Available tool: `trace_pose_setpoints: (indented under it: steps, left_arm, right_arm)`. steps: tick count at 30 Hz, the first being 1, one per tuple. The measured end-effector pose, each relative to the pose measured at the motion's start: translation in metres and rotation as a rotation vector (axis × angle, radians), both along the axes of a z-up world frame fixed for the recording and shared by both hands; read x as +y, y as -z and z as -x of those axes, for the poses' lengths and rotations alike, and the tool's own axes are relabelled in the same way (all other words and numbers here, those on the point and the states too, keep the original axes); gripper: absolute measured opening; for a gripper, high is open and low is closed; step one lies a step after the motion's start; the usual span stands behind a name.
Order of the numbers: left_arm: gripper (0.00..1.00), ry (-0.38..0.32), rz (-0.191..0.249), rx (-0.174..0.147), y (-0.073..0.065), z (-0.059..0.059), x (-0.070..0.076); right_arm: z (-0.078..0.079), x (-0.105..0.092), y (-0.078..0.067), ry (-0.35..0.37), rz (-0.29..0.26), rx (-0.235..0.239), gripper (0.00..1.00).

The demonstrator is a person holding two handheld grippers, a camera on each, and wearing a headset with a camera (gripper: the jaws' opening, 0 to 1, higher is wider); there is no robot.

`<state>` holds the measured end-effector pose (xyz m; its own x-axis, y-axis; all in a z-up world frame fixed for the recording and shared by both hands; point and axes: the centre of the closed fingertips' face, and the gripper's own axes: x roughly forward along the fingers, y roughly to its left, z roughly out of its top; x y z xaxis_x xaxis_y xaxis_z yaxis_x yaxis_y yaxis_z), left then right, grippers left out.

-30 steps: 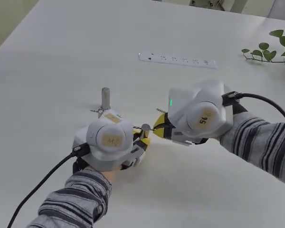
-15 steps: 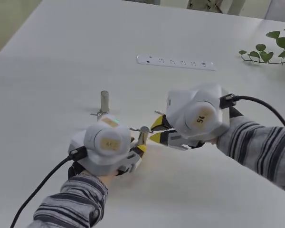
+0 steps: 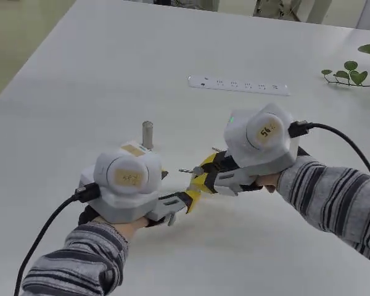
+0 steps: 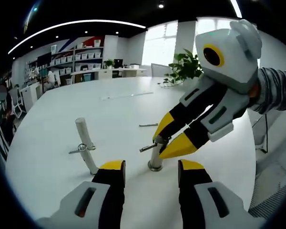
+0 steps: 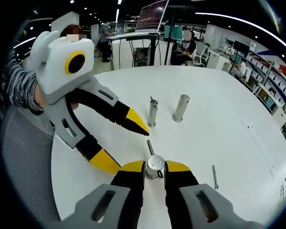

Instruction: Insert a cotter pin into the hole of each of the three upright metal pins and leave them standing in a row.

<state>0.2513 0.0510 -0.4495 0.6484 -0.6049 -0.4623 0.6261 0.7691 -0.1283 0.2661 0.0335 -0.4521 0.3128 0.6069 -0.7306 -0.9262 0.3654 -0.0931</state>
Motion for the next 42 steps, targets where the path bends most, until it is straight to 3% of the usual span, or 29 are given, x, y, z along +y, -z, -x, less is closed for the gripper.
trace_pose_setpoints:
  steps: [5, 9, 15, 20, 24, 29, 42]
  left_arm:
    - [0.46, 0.011, 0.004, 0.005, -0.004, 0.006, 0.002]
    - [0.49, -0.003, 0.036, -0.006, -0.013, 0.008, 0.004]
    - [0.54, -0.044, 0.017, -0.01, -0.017, 0.013, 0.017]
    - [0.63, -0.079, 0.038, -0.037, -0.028, 0.012, 0.025]
    - [0.67, -0.093, 0.046, -0.033, -0.028, 0.009, 0.029]
    - [0.72, -0.132, 0.086, -0.053, -0.037, 0.003, 0.035]
    - [0.82, -0.129, 0.059, -0.065, -0.037, 0.002, 0.036]
  right_arm:
    - [-0.001, 0.002, 0.002, 0.012, -0.019, 0.02, 0.09]
    - [0.0, 0.002, 0.001, 0.022, -0.038, 0.04, 0.09]
    - [0.0, 0.003, -0.001, 0.053, -0.066, 0.068, 0.08]
    - [-0.008, 0.006, -0.007, 0.051, -0.056, 0.051, 0.08]
    - [-0.016, 0.01, -0.009, 0.048, -0.05, 0.046, 0.08]
    - [-0.022, 0.014, -0.008, 0.044, -0.033, 0.038, 0.08]
    - [-0.031, 0.016, -0.001, 0.017, 0.001, 0.042, 0.08]
